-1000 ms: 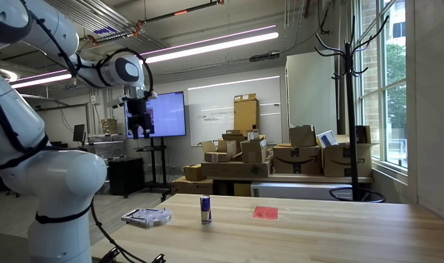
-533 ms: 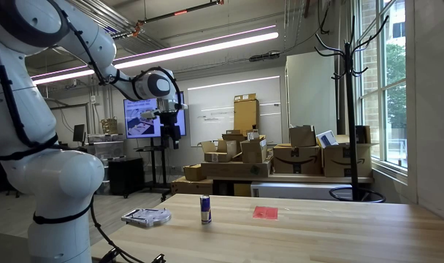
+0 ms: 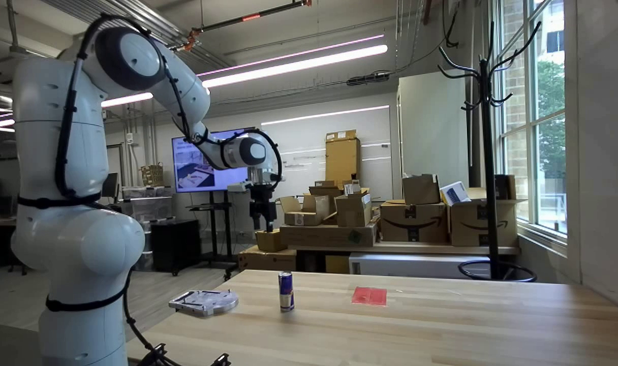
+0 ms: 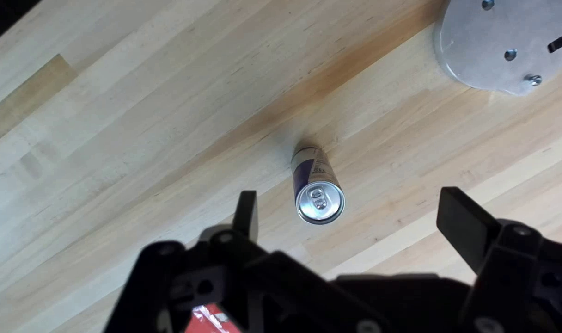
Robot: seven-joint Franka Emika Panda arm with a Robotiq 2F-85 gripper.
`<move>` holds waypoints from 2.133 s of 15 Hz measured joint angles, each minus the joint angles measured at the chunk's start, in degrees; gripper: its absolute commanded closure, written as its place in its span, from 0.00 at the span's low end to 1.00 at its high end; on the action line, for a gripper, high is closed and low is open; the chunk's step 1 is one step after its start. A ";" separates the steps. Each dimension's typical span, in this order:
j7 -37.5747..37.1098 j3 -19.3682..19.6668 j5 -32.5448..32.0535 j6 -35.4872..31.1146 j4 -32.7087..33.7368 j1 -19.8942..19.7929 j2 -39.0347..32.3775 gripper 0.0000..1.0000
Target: Move the can on the table
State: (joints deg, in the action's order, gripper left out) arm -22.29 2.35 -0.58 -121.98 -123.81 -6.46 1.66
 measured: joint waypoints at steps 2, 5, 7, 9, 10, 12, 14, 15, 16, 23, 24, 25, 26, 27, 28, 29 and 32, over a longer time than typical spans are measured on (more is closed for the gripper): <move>0.12 0.72 -0.32 -0.02 2.97 0.01 -4.58 0.00; 0.99 1.96 -0.46 -0.02 6.73 0.03 -10.21 0.00; 1.76 2.54 -0.46 -0.02 8.94 0.03 -13.34 0.00; 2.83 2.86 -0.28 -0.04 10.97 0.03 -16.11 0.00; 3.37 2.94 -0.04 -0.13 11.89 0.03 -17.44 0.00; 4.25 3.07 0.57 -0.53 13.31 0.03 -19.72 0.00; 5.44 3.21 1.10 -1.70 14.17 0.03 -21.42 0.00; 6.08 3.30 1.53 -2.25 14.51 0.03 -22.08 0.00; 6.80 3.36 2.12 -2.82 14.82 0.00 -22.65 0.00; 11.86 3.52 5.78 -5.95 16.13 -0.80 -25.97 0.00; 12.26 3.53 5.78 -6.15 16.20 -0.88 -26.38 0.00; 12.56 3.53 5.78 -6.26 16.24 -0.91 -26.73 0.00; 12.79 3.52 5.78 -6.36 16.28 -0.91 -27.04 0.00; 13.03 3.49 5.78 -6.46 16.32 -0.90 -27.35 0.00; 13.29 3.43 5.78 -6.52 16.32 -0.88 -27.60 0.00; 13.53 3.34 5.78 -6.56 16.32 -0.84 -27.86 0.00; 13.81 3.16 5.78 -6.64 16.32 -0.44 -28.87 0.00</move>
State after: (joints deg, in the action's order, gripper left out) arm -8.48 5.51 5.20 -128.62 -107.49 -6.90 -27.21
